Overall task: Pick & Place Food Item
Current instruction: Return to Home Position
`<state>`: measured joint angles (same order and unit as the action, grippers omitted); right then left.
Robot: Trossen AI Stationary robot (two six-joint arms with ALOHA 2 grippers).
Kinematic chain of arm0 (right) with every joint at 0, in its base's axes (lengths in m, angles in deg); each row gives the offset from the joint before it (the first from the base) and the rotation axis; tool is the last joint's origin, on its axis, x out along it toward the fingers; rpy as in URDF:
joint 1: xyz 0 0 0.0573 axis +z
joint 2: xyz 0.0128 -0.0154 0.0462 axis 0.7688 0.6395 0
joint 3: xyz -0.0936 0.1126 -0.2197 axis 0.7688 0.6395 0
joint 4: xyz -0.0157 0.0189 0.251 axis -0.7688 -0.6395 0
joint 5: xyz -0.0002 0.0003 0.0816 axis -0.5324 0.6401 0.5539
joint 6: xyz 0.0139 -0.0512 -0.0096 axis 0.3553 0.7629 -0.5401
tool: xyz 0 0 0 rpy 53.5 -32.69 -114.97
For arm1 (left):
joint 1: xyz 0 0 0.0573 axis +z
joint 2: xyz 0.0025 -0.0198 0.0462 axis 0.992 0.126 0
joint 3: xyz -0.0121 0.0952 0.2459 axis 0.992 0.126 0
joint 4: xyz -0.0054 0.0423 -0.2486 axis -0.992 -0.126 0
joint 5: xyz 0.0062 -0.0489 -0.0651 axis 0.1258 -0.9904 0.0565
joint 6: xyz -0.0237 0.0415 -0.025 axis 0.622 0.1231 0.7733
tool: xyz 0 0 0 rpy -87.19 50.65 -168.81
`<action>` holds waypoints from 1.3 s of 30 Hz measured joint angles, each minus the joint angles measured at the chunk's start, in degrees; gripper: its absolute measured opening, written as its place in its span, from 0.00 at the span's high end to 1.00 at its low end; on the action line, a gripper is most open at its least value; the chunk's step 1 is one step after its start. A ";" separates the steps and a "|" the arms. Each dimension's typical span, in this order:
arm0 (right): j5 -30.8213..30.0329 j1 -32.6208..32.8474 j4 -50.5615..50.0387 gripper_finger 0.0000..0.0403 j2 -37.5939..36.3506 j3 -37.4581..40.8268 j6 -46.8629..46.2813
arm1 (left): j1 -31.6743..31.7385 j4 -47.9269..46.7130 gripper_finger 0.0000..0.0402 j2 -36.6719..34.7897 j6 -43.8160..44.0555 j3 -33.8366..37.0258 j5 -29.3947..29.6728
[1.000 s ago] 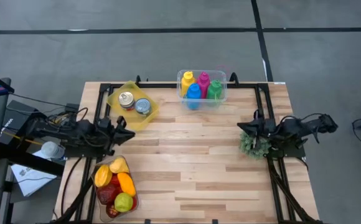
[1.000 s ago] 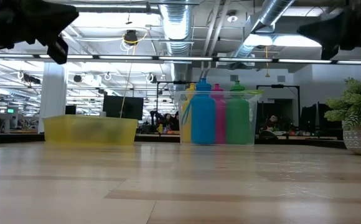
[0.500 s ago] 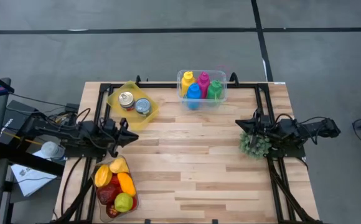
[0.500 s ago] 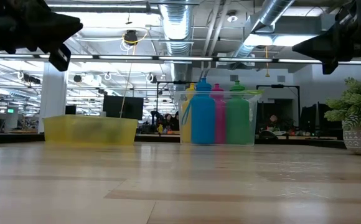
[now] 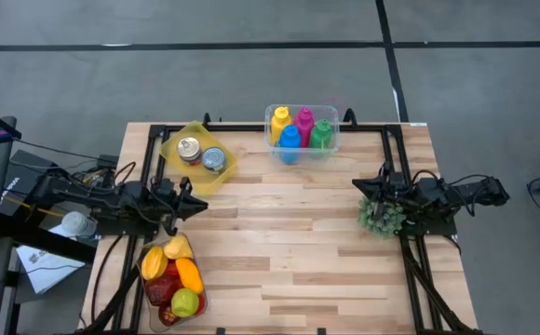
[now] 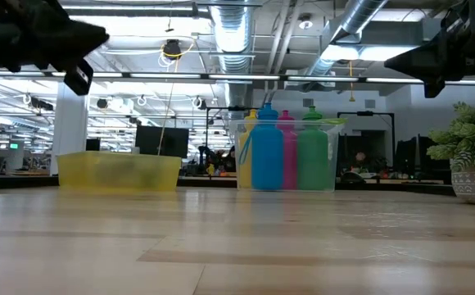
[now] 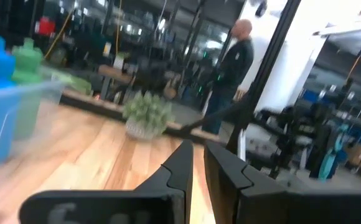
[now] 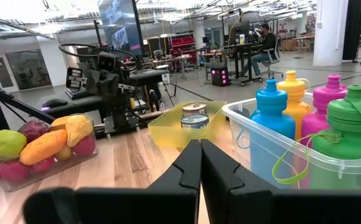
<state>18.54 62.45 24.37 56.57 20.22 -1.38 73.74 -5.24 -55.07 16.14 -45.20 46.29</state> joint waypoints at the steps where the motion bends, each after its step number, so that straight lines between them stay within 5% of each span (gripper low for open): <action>1: -0.04 0.00 0.00 1.00 0.00 0.00 0.00 | 0.00 0.02 0.93 -1.29 0.00 0.00 0.00; 6: -0.06 0.00 -0.03 1.00 0.00 0.00 0.00 | 0.17 -9.48 0.93 -12.51 -6.40 0.00 -2.65; 12: -0.17 0.02 -0.56 1.00 0.11 0.00 0.00 | 0.95 -19.73 0.93 -13.55 -10.14 -0.02 -10.14; 17: -0.37 0.02 -1.15 1.00 0.06 0.00 -0.02 | 1.44 -19.83 0.93 -13.63 -15.90 -0.09 -10.08; 39: -0.39 0.00 -1.86 1.00 0.09 0.00 -0.02 | 1.43 -15.98 0.93 -13.04 -16.06 0.00 -10.12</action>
<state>18.16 62.45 22.52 56.66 20.22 -1.41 75.18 -21.22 -68.11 0.07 -45.20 36.17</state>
